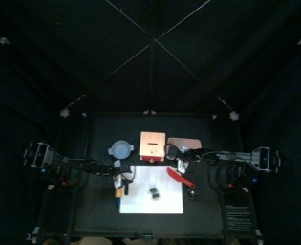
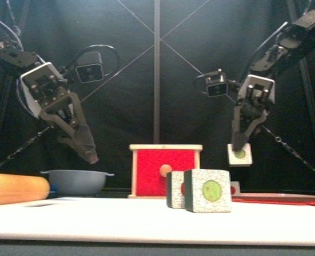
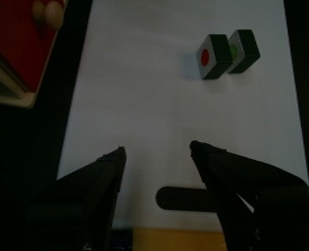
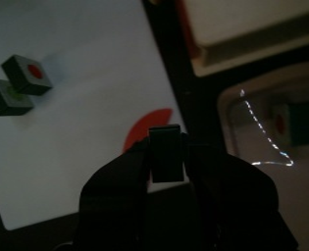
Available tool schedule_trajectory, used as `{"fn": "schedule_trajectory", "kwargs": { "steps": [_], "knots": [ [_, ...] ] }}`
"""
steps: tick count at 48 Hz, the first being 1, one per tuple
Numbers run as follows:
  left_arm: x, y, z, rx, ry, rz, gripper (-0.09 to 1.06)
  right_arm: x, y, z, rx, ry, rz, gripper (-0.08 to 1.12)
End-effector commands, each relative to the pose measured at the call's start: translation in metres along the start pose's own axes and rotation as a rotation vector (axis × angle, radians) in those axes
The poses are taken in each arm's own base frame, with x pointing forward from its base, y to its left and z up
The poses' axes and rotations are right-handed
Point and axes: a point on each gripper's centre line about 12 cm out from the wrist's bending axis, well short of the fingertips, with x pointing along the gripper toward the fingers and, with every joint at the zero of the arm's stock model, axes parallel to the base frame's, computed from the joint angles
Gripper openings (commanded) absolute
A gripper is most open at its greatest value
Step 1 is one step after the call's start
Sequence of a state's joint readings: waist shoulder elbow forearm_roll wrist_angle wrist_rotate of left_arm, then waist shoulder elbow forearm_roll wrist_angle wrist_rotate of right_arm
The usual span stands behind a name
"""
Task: Place sushi on board then cut the sushi with the knife then place the pieces on the plate
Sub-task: Place the 4 sushi pieces on the plate
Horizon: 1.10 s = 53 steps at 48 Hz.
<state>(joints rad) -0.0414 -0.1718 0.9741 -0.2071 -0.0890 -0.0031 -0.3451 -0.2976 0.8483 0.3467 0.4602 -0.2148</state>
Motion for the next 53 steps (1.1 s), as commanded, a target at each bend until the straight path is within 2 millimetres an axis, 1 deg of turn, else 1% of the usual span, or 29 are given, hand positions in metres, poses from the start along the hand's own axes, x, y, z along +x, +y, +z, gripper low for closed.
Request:
{"fn": "schedule_trajectory", "kwargs": {
  "steps": [1,4,9,16,23,29,40,46,50,53],
  "knots": [
    [-0.003,0.0,0.008,-0.004,-0.028,0.0,0.9,-0.018,-0.025,-0.004,0.053,-0.051,-0.058,0.58],
    [-0.003,0.002,0.008,-0.004,-0.032,0.003,0.9,-0.021,-0.042,-0.008,0.082,-0.053,-0.101,0.58],
    [-0.003,0.004,0.011,-0.011,-0.037,0.008,0.9,-0.021,-0.064,-0.012,0.116,-0.038,-0.153,0.58],
    [-0.003,0.004,0.012,-0.01,-0.042,0.009,0.9,-0.009,-0.08,-0.02,0.12,0.023,-0.193,0.59],
    [-0.003,0.005,0.013,-0.009,-0.043,0.011,0.9,0.004,-0.092,-0.027,0.128,0.07,-0.213,0.59],
    [-0.003,0.006,0.013,-0.012,-0.043,0.014,0.9,0.013,-0.095,-0.025,0.112,0.07,-0.224,0.63],
    [-0.003,0.006,0.012,-0.014,-0.042,0.014,0.91,0.015,-0.096,-0.024,0.111,0.056,-0.229,0.8],
    [-0.003,0.007,0.012,-0.014,-0.04,0.015,0.9,0.006,-0.094,-0.019,0.102,0.028,-0.232,0.89],
    [-0.003,0.006,0.011,-0.016,-0.039,0.014,0.9,-0.005,-0.09,-0.014,0.097,-0.008,-0.23,0.9],
    [-0.003,0.006,0.011,-0.016,-0.039,0.014,0.9,-0.015,-0.083,-0.008,0.084,-0.047,-0.221,0.9]
  ]
}}
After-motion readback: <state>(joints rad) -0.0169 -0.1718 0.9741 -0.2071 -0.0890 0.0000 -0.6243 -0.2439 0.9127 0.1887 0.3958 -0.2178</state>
